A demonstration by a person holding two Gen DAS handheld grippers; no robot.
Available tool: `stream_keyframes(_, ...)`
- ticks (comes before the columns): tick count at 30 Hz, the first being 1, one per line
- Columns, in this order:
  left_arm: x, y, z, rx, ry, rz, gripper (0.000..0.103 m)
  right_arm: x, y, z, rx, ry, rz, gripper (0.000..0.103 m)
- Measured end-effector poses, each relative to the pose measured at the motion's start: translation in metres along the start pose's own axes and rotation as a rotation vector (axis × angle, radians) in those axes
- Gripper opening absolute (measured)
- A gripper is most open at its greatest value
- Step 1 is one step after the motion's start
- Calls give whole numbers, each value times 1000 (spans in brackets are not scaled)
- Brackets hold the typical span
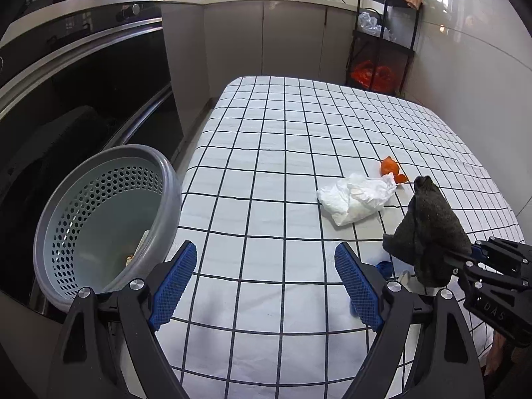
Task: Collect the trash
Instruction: 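Grasp the dark grey cloth with the right tool and lift it, then grasp the blue strap with white clip using the left tool while the right tool holds the cloth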
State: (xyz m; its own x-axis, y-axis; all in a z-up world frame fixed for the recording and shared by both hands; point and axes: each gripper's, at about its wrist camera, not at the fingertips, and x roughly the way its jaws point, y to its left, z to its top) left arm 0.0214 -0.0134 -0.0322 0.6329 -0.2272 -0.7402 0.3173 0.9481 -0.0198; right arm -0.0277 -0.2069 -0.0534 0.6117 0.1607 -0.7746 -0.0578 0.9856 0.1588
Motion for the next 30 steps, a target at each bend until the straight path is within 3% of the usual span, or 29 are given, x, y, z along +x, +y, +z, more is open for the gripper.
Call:
stream_keyframes(13,9,-47,-15,89,46,-82,86,-40,-48,2,185,-102,-37,22)
stream_keyframes(23,30,-78,-34,166,128,-114,89,-41,-62,-2,219,-92,-50,22)
stream_keyframes(30,46,-81,-39,163,176,-111,89,-40,-66,-2,228,-88,-44,22)
